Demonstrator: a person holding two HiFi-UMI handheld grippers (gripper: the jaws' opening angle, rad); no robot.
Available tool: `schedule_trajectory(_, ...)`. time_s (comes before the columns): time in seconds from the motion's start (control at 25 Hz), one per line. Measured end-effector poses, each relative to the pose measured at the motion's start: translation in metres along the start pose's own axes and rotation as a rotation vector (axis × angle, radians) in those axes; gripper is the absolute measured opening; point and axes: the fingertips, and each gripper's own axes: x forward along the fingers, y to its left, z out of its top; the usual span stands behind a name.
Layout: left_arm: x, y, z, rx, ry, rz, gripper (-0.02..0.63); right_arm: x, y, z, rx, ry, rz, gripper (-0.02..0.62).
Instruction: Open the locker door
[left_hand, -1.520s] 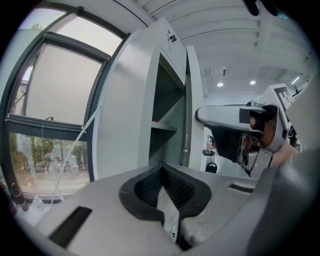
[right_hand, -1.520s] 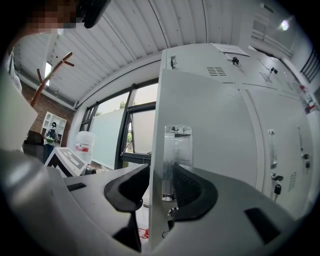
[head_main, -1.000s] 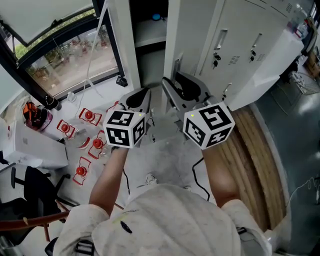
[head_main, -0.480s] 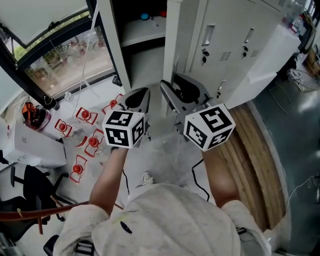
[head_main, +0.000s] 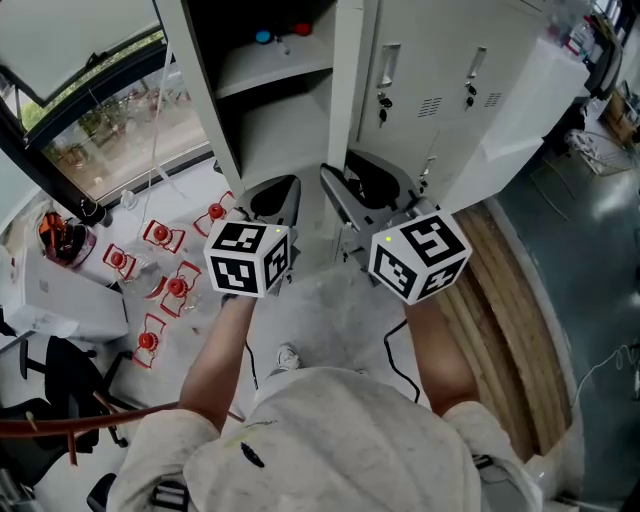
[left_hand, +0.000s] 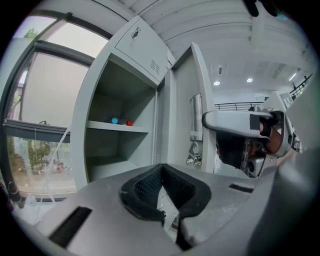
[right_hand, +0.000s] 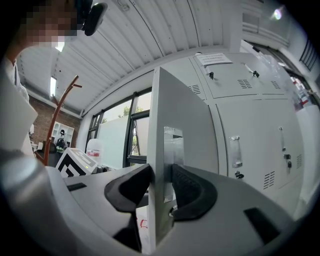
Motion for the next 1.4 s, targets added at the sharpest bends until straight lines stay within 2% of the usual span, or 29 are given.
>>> schedule_trajectory(0.56, 0.029, -0.050, 0.001, 0.010, 0.011, -0.091, 0.006, -0.043, -0.045, 0.004, 0.032, -0.027, -0.049, 0.137)
schedule_trajectory(1.12, 0.058, -0.082, 0.001, 0.022, 0.022, -0.202, 0.006, -0.078, -0.088, 0.005, 0.010, -0.032, -0.209, 0.102)
schedule_trajectory(1.4, 0.068, -0.087, 0.002, 0.022, 0.021, -0.228, 0.006, -0.087, -0.105, 0.006, 0.014, -0.031, -0.256, 0.091)
